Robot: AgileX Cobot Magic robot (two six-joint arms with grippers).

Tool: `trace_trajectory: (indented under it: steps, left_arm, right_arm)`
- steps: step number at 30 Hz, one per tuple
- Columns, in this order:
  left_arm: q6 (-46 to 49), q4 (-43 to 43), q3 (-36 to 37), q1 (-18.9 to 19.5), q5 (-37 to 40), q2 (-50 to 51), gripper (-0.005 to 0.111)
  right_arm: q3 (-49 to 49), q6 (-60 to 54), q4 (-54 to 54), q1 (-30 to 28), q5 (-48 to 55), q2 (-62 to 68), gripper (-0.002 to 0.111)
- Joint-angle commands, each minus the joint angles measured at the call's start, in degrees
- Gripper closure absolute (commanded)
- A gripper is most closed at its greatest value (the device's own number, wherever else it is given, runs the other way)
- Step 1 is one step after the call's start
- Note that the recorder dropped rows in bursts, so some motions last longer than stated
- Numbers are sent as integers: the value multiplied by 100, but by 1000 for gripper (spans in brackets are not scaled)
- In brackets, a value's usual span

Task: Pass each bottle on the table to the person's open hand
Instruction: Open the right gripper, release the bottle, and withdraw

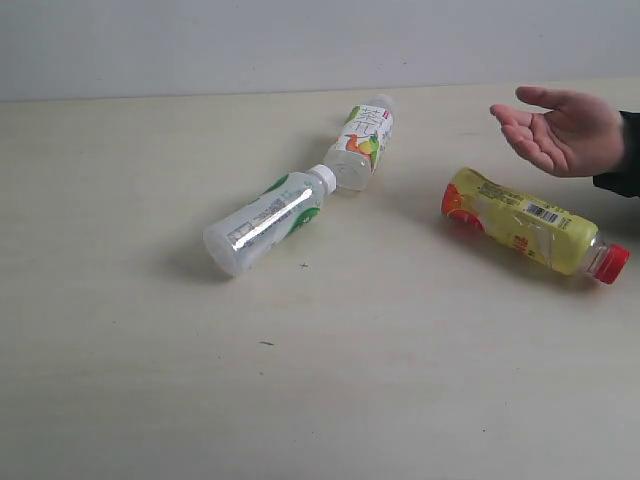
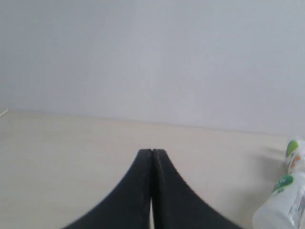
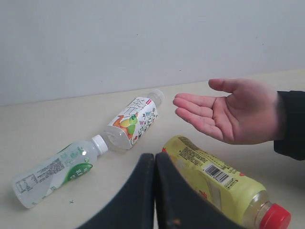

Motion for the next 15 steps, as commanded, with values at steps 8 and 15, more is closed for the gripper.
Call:
trace_trajectory:
  steps: [8,15]
  left_arm:
    - [-1737,-114,0,-3,-1249,-33,107]
    - [-3036,198,-317,-3,-3153,95,107]
  right_arm:
    - [20,-50,24,-7,-48,-30,108]
    - [20,-50,24,-7,-48,-30,108]
